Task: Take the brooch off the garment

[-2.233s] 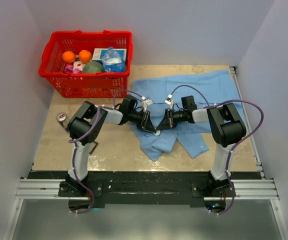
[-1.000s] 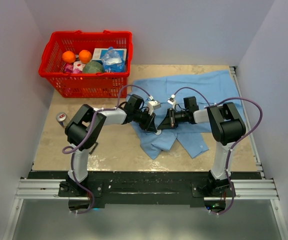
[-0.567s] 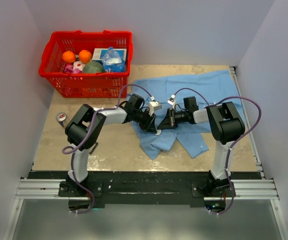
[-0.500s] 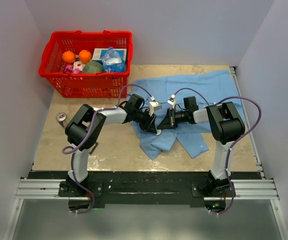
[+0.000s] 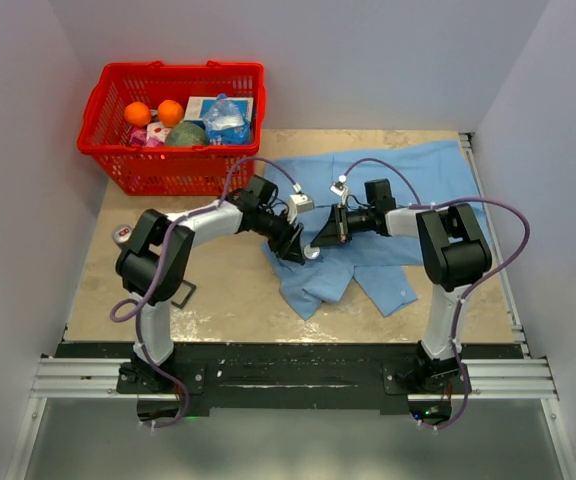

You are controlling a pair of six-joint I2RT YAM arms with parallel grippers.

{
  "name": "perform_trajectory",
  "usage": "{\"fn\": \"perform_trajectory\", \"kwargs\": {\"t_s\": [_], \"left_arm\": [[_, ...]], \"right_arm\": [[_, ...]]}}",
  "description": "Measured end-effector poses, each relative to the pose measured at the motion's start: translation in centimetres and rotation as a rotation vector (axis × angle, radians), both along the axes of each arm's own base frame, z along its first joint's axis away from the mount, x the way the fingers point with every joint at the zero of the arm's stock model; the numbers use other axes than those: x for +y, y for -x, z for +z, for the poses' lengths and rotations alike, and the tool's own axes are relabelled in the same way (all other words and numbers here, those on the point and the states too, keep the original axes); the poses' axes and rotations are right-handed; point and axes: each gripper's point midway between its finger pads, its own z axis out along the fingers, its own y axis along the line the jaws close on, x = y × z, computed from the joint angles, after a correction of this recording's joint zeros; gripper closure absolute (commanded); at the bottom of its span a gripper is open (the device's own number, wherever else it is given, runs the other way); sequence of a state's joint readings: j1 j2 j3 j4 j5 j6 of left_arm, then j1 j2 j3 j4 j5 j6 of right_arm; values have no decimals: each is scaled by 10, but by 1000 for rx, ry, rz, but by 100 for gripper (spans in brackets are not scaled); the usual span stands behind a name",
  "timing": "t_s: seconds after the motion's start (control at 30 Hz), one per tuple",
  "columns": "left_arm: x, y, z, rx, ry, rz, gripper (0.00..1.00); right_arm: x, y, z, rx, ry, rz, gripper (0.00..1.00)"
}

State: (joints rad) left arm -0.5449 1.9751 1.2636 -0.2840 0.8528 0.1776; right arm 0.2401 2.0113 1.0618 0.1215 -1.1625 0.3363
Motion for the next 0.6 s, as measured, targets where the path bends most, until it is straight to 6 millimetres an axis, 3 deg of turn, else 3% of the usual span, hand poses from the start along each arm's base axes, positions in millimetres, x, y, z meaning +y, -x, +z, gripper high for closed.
{"fn": "perform_trajectory", "kwargs": {"t_s": [0.33,0.47,0.6], "left_arm": [[23,-54,65,-119,89,38,52],[14,-66,84,-155,135,24,53],[7,-71,88,-152,170,5,53]], "right_arm": [[0,-26,59,-329,15,119,100],[0,-27,75,-410,19,144,100],[2,-23,78,-445,28,165,100]]}}
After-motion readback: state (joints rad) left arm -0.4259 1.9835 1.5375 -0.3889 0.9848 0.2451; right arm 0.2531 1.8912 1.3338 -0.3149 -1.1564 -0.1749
